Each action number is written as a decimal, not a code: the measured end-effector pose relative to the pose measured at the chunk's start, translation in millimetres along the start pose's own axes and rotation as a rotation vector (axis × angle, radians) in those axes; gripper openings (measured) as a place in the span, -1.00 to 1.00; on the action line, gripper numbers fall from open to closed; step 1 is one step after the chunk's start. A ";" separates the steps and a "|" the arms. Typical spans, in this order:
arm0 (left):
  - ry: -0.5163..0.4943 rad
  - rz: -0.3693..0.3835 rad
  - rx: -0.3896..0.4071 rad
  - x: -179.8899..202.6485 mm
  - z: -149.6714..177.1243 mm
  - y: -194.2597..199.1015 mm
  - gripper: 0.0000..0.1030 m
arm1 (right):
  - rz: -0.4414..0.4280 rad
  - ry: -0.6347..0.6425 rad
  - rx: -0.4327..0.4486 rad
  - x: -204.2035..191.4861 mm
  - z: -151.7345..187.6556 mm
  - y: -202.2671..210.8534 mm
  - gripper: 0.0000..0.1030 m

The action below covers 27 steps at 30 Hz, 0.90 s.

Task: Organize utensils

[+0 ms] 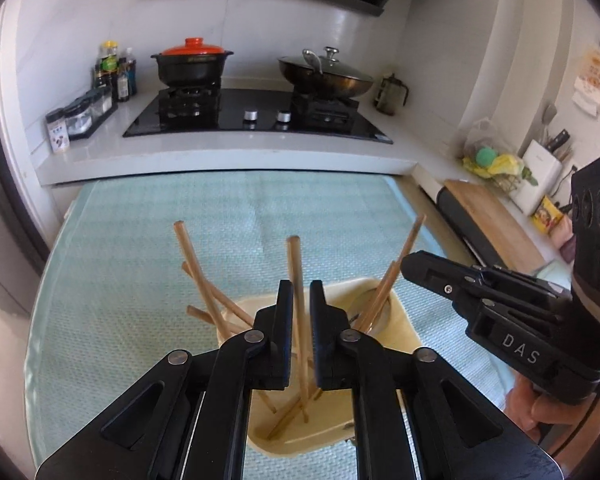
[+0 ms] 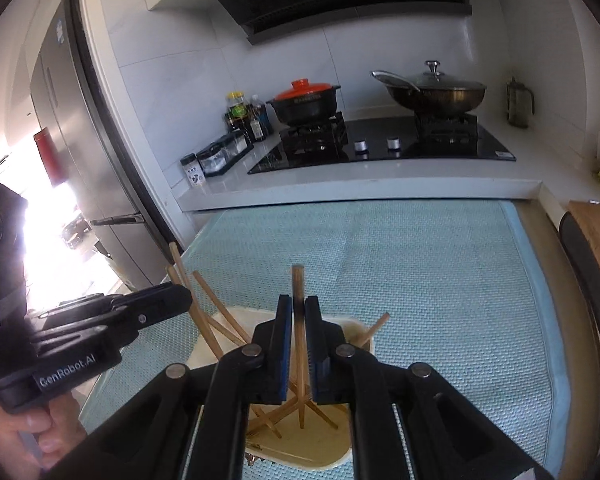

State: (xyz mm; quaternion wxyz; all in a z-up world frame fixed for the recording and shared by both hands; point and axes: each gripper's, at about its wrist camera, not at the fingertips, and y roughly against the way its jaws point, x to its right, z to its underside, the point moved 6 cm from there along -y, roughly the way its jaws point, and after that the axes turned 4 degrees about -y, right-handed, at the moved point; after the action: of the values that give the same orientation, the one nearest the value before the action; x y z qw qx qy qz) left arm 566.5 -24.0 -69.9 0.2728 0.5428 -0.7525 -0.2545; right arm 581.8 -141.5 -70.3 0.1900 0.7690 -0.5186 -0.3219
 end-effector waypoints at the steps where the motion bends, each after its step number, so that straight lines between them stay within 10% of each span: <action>1: 0.002 -0.007 0.002 0.2 -0.1 1.6 -0.27 | 0.012 0.001 -0.009 0.4 -1.0 -2.6 -0.81; 5: 0.018 -0.029 0.078 -4.4 -4.5 38.0 0.37 | 0.041 0.034 0.026 -6.0 -12.3 16.2 -0.10; 11: -0.016 -0.111 0.250 -6.9 8.1 143.9 0.92 | 0.061 0.160 0.204 -33.2 -23.1 120.3 0.00; 17: -0.054 -0.149 0.380 1.9 73.1 230.0 0.99 | 0.085 0.248 0.303 -49.5 21.5 217.6 0.20; 27: -0.045 -0.150 0.282 31.1 196.9 223.0 0.99 | 0.205 0.242 0.250 -33.9 180.1 252.5 0.20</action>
State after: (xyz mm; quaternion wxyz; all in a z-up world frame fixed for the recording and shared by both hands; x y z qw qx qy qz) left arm 271.9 26.1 -56.4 0.1573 0.6244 -0.7441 -0.1782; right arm 278.0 -201.3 -31.9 0.1856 0.7630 -0.6034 -0.1392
